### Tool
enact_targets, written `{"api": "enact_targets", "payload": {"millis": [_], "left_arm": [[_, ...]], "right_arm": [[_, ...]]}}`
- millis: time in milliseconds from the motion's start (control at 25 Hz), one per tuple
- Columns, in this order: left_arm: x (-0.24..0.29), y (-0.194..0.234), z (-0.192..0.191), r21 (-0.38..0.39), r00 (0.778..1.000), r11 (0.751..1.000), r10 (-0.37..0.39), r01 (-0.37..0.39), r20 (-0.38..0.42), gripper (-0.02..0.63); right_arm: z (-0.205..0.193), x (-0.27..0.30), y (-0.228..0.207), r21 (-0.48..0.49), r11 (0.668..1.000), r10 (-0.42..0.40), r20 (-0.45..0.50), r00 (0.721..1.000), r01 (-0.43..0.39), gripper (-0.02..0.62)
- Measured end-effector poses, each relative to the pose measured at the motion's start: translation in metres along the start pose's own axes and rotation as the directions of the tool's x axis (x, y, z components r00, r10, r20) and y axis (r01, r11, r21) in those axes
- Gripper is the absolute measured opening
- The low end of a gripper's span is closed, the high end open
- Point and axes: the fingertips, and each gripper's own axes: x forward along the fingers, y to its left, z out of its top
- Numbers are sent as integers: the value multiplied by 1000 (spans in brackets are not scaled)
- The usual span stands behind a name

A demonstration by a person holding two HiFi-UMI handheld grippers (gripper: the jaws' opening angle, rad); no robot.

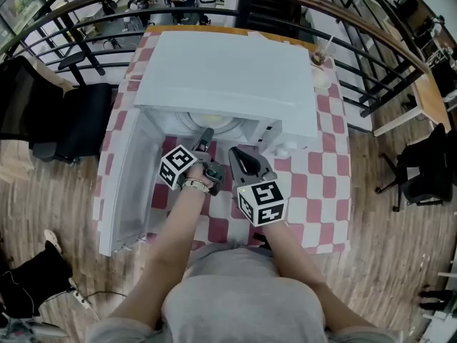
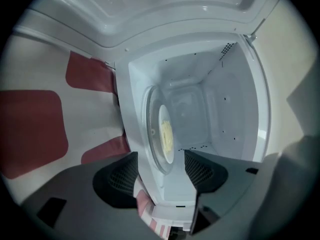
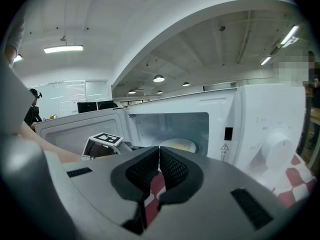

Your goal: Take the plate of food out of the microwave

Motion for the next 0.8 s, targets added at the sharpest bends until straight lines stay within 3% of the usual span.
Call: {"api": "enact_targets", "payload": {"millis": [480,800], "left_arm": [[20,16,3,-45,990,989,141,-140,22,279],[27,29,10,-93,949,947,312,-307,41,295]], "right_arm": [[-10,4,-12,15,1000,-6,-25,1000,6,26],[-15,5,-18,21,1000,-10,-42,999,11,26]]}}
